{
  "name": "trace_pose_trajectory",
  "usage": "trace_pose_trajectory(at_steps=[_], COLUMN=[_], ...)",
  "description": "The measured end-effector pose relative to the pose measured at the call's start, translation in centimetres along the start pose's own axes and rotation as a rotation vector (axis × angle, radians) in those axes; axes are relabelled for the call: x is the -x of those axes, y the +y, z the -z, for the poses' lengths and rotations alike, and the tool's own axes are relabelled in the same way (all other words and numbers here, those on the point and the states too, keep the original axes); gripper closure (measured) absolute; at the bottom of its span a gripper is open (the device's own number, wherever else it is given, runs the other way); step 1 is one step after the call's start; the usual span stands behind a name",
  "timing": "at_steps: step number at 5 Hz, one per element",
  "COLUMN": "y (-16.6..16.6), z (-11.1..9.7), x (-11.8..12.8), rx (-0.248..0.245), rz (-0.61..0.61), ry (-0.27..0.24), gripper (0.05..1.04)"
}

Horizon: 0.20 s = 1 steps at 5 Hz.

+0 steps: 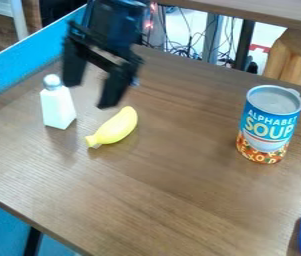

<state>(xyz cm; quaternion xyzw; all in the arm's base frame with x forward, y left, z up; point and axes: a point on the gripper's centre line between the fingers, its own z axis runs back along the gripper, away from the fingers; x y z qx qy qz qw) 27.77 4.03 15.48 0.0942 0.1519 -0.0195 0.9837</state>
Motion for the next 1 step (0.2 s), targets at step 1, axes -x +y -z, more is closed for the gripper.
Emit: trace_pose_trajectory(at_steps=[1], y=[2.98], z=[0.5], x=[0.23], rx=[-0.019], rz=[0.003], ry=[0.0], gripper=[0.084])
